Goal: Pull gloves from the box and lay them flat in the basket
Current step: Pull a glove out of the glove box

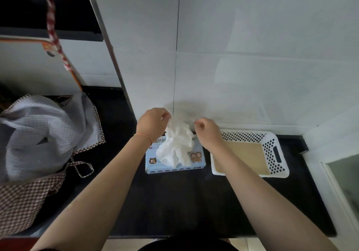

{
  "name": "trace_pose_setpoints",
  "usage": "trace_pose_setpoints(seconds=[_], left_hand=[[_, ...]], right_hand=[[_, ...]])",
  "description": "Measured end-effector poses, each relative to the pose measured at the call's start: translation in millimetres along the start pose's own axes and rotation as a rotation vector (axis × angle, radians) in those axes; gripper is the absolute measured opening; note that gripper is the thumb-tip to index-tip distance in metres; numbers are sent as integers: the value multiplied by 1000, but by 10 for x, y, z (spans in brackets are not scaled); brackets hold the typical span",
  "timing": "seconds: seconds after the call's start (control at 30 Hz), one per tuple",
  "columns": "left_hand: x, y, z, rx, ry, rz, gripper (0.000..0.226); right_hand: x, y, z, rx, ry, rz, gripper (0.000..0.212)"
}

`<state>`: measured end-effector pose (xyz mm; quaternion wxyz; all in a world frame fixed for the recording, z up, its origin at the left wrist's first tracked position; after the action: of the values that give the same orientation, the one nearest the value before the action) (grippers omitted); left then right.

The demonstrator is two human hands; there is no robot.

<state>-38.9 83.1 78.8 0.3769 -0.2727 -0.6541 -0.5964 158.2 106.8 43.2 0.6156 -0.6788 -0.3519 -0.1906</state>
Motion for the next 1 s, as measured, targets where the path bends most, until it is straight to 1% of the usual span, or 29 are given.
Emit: trace_pose_setpoints(seconds=[0.1,0.17,0.2,0.23,0.27,0.3,0.4,0.47,0.53,0.57,0.67,0.7,0.73,0.77,0.83,0.87,0.9,1.0], left_hand=[[230,211,58,-77,94,-59,19],[367,379,81,-163,142,-104,17],[427,460,89,-186,143,-139,15],[463,529,98,-195,125,-170,14],[485,589,111,-197,94,-194,15],[488,633,116,-193,60,-216,18],[437,693,83,-120,-59,-378,25],[316,667,20,-41,-199,-488,25],[145,611,-44,-18,-326,-445,34],[83,581,-68,-16,-356,-422,35],[-22,532,-99,36,-363,-520,36],[-27,528,-98,58,-347,-549,31],[-47,574,-96,79,-347,-574,20],[-70,617,-105,109,-360,-613,14],[-149,756,-127,161,-415,-719,36],[-188,832,-143,169,-442,-753,42],[-224,904,-160,174,-467,-784,43],[-324,1034,-187,244,-516,-884,35]], right_hand=[[244,-284,-7,25,11,208,32],[365,-528,-32,105,-8,280,39],[420,-646,-60,157,-26,288,47],[443,-731,-74,193,-50,281,55],[476,-790,-83,213,-64,261,56],[497,-810,-74,205,-69,255,49],[625,-785,-83,125,-24,328,6],[730,-718,-87,79,53,341,14],[828,-627,-114,22,104,345,15],[858,-572,-125,-10,115,335,16],[932,-329,-165,-138,112,226,22],[948,-238,-179,-182,121,187,27],[1000,-165,-216,-218,147,154,33],[1037,-147,-247,-215,178,132,36],[1106,-239,-314,-125,218,133,30],[1096,-321,-351,-68,186,158,27],[1062,-400,-391,-17,121,180,29],[940,-532,-519,58,-104,153,41]])
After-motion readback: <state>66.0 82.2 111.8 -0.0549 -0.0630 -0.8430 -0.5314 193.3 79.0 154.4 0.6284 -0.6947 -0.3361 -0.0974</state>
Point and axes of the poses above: each hand's wrist, its own z-axis towards the middle knuckle, its own x-axis out of the back of the hand, y = z × x, the point moved 7 cm from there along z, towards the middle knuckle
